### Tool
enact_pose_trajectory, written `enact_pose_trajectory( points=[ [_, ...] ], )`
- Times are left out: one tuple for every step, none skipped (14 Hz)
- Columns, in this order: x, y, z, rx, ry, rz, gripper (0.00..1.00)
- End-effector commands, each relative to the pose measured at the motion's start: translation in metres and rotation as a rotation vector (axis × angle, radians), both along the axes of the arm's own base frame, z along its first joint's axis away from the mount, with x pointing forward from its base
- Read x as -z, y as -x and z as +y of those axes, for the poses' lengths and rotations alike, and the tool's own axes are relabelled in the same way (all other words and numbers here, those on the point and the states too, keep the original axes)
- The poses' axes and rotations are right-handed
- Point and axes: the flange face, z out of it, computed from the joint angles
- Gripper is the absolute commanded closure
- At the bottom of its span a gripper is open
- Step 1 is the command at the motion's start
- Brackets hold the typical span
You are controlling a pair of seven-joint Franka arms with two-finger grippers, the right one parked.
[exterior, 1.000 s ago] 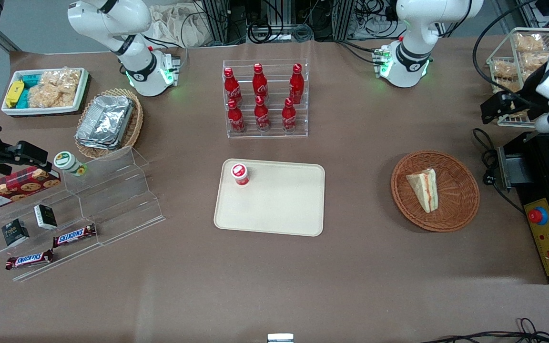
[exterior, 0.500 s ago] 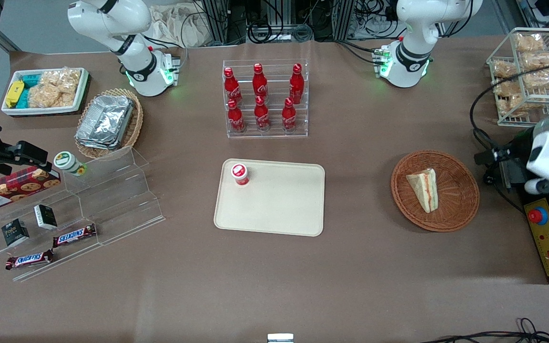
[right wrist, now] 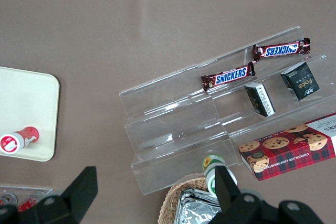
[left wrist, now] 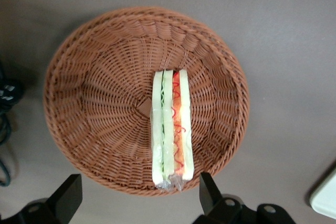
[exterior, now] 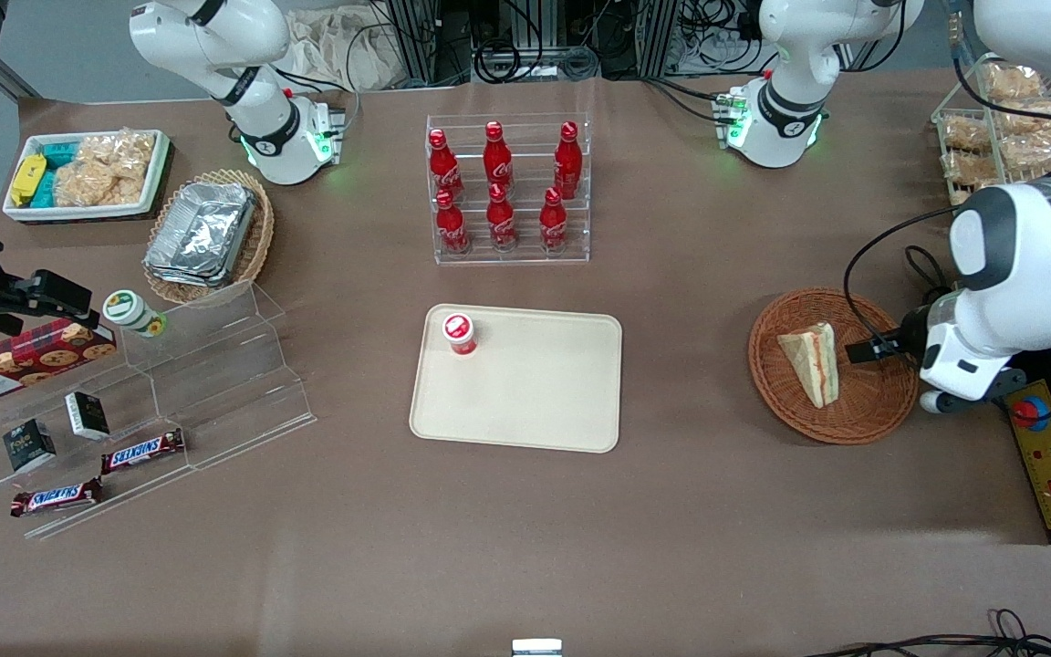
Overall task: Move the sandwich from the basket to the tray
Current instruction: 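Lower the open left gripper around the sandwich and close it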
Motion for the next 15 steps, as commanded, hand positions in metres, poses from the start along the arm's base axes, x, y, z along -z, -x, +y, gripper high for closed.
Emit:
enact_pose_trajectory(
  points=[
    [0.029,0.012,-0.015,-0.008,-0.006,0.001,0.00],
    [0.039,0.015,-0.015,-0.025,-0.009,-0.003,0.00],
    [0.048,0.016,-0.016,-0.030,-0.010,-0.009,0.00],
    [0.058,0.017,-0.016,-0.033,-0.010,-0.018,0.00],
    [0.067,0.019,-0.016,-0.034,-0.010,-0.025,0.00],
    [0.074,0.020,-0.016,-0.035,-0.010,-0.035,0.00],
    [0.082,0.021,-0.016,-0.036,-0.010,-0.038,0.00],
    [0.085,0.021,-0.016,-0.037,-0.009,-0.039,0.00],
    [0.093,0.022,-0.016,-0.041,-0.005,-0.027,0.00],
    [0.095,0.022,-0.016,-0.046,-0.003,-0.025,0.00],
    [0.096,0.022,-0.017,-0.046,-0.002,-0.032,0.00],
    [0.100,0.025,-0.017,-0.048,-0.002,-0.037,0.01],
    [0.105,0.027,-0.017,-0.050,-0.001,-0.043,0.04],
    [0.108,0.029,-0.019,-0.046,-0.001,-0.049,0.11],
    [0.110,0.030,-0.019,-0.046,-0.001,-0.046,0.21]
  ],
)
